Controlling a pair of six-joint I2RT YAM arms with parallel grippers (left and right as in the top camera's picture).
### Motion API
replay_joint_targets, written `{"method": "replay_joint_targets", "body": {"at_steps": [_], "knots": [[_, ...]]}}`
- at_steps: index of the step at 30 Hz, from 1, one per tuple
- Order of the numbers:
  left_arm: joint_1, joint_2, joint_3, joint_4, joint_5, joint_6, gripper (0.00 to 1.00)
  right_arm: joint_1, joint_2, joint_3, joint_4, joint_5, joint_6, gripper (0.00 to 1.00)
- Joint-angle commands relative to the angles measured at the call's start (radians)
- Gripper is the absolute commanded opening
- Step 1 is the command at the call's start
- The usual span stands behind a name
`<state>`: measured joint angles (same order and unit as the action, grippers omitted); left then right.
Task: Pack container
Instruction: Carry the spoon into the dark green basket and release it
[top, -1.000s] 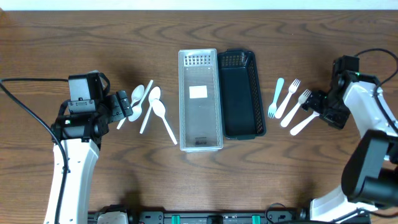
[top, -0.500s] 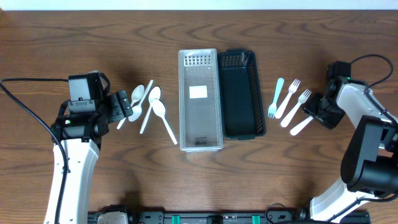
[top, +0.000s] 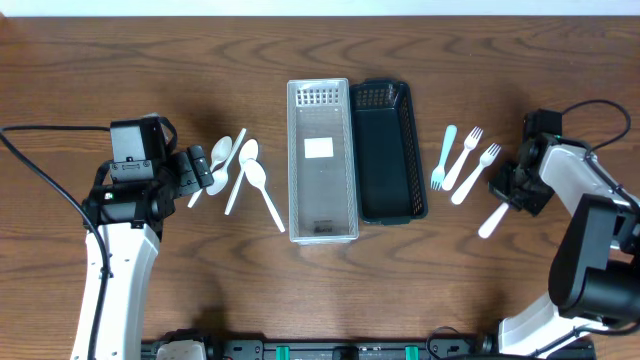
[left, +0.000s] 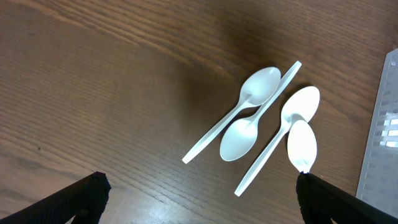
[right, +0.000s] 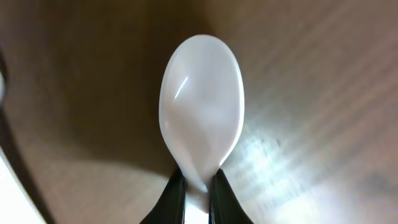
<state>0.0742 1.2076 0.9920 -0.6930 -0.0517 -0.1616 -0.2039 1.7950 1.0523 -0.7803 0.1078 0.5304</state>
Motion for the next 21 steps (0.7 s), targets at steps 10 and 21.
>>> {"method": "replay_joint_targets", "body": {"at_steps": [10,21], "knots": [[0.004,0.003,0.02,-0.003,0.0,-0.016,0.98,0.291,-0.389,0.179,0.072,-0.269,-0.153,0.01],[0.004,0.003,0.02,-0.004,0.0,-0.016,0.98,0.552,-0.051,0.177,0.318,-0.217,-0.15,0.04]]}}
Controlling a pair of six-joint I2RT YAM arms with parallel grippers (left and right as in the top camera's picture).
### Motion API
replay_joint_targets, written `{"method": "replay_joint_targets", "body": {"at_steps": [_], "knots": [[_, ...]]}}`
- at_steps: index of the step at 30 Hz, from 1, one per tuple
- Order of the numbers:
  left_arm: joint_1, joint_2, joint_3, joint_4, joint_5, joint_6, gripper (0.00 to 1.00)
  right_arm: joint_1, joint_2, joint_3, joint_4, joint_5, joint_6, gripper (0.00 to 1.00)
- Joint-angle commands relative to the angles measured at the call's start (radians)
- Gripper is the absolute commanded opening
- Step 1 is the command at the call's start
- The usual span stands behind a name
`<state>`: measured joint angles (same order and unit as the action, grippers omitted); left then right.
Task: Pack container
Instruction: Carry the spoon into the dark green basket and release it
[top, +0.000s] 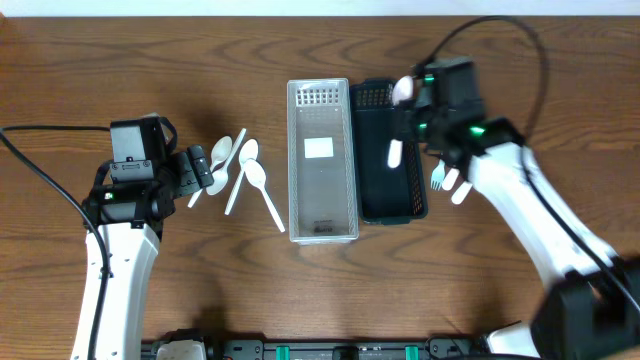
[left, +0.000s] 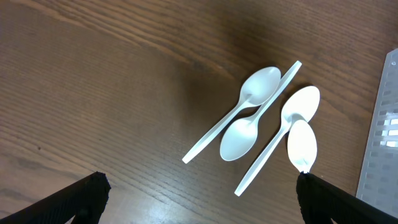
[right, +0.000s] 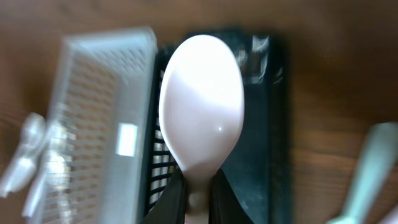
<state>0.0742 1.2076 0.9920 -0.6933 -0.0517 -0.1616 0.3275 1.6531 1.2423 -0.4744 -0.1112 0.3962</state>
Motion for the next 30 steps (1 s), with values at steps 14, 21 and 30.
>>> {"method": "replay_joint_targets", "body": {"at_steps": [14,21,30], "knots": [[0.004,0.003,0.02,-0.006,0.0,-0.016,0.98,0.014,0.003,0.137,-0.175,0.091,-0.038,0.68],[0.004,0.003,0.02,-0.006,0.0,-0.016,0.98,-0.136,-0.082,0.15,-0.393,0.359,0.037,0.69],[0.004,0.003,0.02,-0.006,0.0,-0.016,0.98,-0.315,0.08,0.05,-0.383,0.253,0.146,0.7]]}}
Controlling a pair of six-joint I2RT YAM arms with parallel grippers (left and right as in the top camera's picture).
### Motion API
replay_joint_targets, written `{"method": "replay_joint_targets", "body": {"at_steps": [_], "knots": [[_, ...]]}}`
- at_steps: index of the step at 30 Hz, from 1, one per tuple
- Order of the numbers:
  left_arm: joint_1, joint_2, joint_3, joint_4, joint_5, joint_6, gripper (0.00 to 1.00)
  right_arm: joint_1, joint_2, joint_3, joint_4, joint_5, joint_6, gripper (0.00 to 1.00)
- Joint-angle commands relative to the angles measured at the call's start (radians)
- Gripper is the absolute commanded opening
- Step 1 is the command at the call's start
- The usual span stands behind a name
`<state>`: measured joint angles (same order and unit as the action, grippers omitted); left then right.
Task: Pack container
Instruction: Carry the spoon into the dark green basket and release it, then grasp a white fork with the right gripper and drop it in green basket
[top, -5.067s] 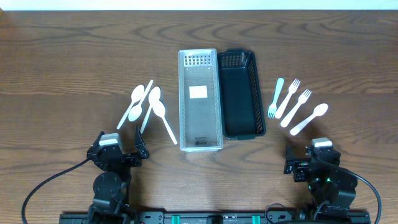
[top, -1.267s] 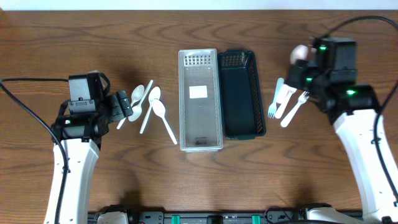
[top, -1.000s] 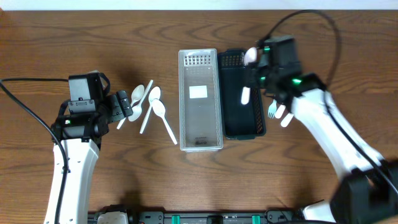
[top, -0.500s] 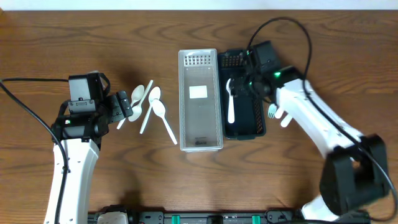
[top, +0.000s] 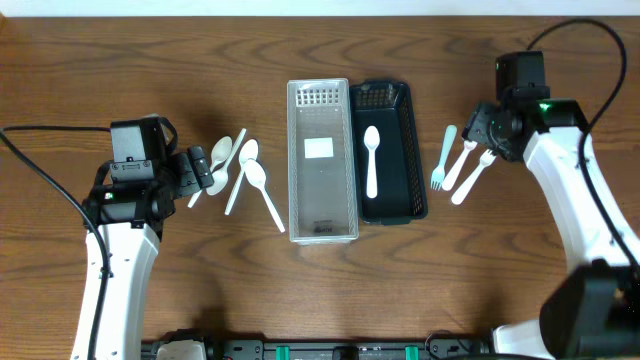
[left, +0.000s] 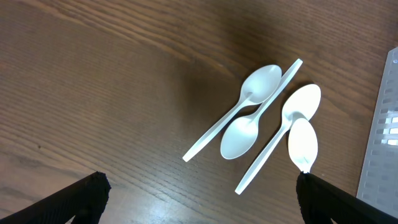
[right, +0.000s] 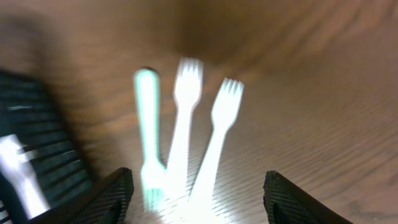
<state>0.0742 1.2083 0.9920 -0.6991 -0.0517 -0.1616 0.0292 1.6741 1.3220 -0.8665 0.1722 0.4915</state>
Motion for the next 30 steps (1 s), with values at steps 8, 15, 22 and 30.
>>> {"method": "replay_joint_targets", "body": {"at_steps": [8,15,22,30], "knots": [[0.004,0.002,0.02,0.0,0.0,-0.016,0.98,-0.033,0.24,-0.042,0.052,-0.006,0.054,0.66],[0.004,0.002,0.02,0.0,0.0,-0.016,0.98,-0.043,0.359,-0.042,0.07,0.034,0.054,0.59],[0.004,0.002,0.02,0.0,0.0,-0.016,0.98,-0.048,0.439,-0.049,0.074,0.034,0.054,0.26],[0.004,0.002,0.02,0.0,0.0,-0.016,0.98,-0.048,0.388,-0.053,0.063,0.041,0.05,0.06]]}}
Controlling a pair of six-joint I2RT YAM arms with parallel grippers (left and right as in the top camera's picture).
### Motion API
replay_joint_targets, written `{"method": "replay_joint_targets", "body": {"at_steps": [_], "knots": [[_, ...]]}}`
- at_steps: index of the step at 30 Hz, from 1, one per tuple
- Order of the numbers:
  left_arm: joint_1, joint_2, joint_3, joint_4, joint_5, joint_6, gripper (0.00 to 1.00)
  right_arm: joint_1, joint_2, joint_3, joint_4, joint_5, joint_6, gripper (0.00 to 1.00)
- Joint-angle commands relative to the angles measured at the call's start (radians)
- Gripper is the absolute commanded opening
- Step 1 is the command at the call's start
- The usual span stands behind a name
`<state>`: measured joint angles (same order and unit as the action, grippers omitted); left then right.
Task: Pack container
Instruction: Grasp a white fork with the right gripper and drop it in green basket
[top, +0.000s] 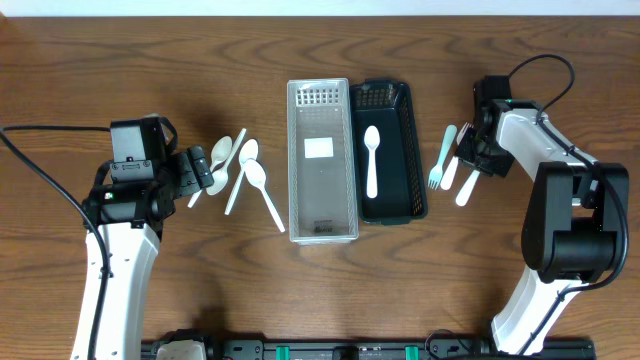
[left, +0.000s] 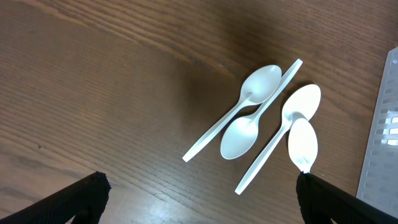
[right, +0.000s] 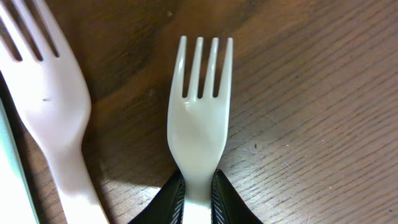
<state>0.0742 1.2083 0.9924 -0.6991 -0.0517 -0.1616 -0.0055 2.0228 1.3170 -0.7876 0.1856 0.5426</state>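
Observation:
A clear bin (top: 322, 160) and a black bin (top: 392, 165) stand side by side mid-table. One white spoon (top: 371, 160) lies in the black bin. Right of the bins lie a pale green fork (top: 443, 155) and two white forks. My right gripper (right: 198, 199) is shut on the neck of the rightmost white fork (right: 199, 118), down at the table; the other white fork (right: 53, 106) lies beside it. Several white spoons (left: 267, 124) lie left of the clear bin. My left gripper (left: 199, 199) hovers open above them, holding nothing.
The clear bin's perforated edge (left: 382, 124) shows at the right of the left wrist view. Black cables (top: 40, 170) trail over the table behind both arms. Bare wood lies in front of the bins.
My right gripper was open above the three forks; now it is down at the table and shut on the rightmost white fork. The left arm has not moved.
My right gripper held a white spoon at the far right of the table, then carried it over the black bin. A second ago the spoon lay in the black bin and the gripper was open over the forks. Now it grips a fork. The left gripper stayed put.

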Motion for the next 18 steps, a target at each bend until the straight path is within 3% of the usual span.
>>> {"method": "replay_joint_targets", "body": {"at_steps": [1,5,10,15,18], "knots": [[0.004,0.002,0.019,0.0,0.0,-0.016,0.98,-0.014,0.027,-0.048,-0.018,0.027,-0.001,0.03],[0.004,0.002,0.019,0.0,0.0,-0.016,0.98,-0.012,-0.051,-0.047,-0.024,0.028,-0.013,0.02],[0.004,0.002,0.019,0.0,0.0,-0.016,0.98,0.018,-0.272,-0.039,-0.021,-0.007,-0.08,0.01],[0.004,0.002,0.019,0.0,0.0,-0.016,0.98,0.126,-0.51,-0.032,0.039,-0.147,-0.111,0.01],[0.004,0.002,0.019,0.0,0.0,-0.016,0.98,0.222,-0.565,-0.032,0.083,-0.164,-0.11,0.01]]}}
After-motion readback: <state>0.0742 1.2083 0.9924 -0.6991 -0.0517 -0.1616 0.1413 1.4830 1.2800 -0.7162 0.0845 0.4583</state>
